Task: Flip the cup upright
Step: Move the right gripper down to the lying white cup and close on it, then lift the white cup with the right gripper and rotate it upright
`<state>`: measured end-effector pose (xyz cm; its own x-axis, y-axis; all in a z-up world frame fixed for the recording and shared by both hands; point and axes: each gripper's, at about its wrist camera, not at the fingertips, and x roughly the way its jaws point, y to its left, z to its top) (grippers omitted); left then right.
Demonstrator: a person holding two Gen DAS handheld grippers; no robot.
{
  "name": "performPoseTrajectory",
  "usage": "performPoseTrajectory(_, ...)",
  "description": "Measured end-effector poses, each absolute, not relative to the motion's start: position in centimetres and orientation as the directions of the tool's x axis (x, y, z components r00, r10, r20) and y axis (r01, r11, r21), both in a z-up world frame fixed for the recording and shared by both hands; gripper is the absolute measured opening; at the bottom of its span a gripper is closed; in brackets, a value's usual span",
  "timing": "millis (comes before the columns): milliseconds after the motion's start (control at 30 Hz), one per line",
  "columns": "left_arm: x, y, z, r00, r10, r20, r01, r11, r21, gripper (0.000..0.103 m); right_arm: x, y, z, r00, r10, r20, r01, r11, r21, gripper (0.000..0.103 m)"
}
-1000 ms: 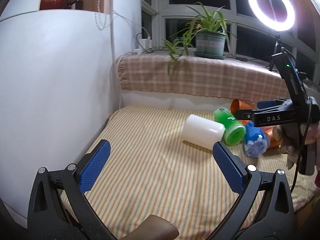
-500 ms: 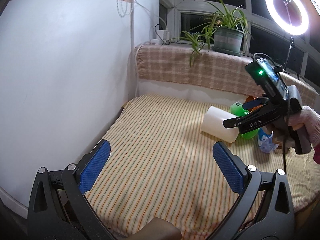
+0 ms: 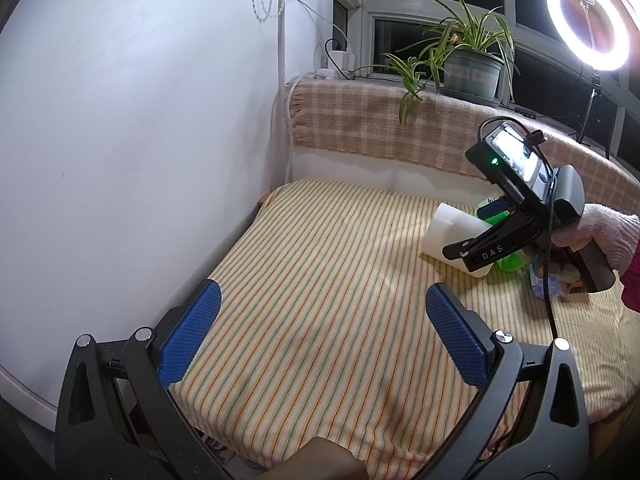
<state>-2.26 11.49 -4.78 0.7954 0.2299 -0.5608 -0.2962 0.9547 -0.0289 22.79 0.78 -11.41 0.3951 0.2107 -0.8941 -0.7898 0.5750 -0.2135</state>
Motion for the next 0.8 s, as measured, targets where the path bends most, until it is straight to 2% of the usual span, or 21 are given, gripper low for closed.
performPoseTrajectory(200,-2.2,11.8,-4.7,0.797,0.233,-0.558,-0.3,0.954,-0.03,0.103,22.8,1.9,-12.3,0.391,0.186,-0.901,-0.8,0.552,-0.233,0.078)
performPoseTrajectory(367,-2.2,11.7,-4.6,0.798,0.234,-0.555,-0.299,0.954,-0.028,0.103,22.5,2.6,-12.5,0.404,0.181,-0.897,-0.797,0.55,-0.249,0.079)
performPoseTrajectory(800,-3.0,11.3,-4.1,0.805,0.231,-0.547,-0.295,0.955,-0.03,0.103,19.2,0.5,-9.7,0.396,0.286,-0.873,-0.767,0.625,-0.143,0.077)
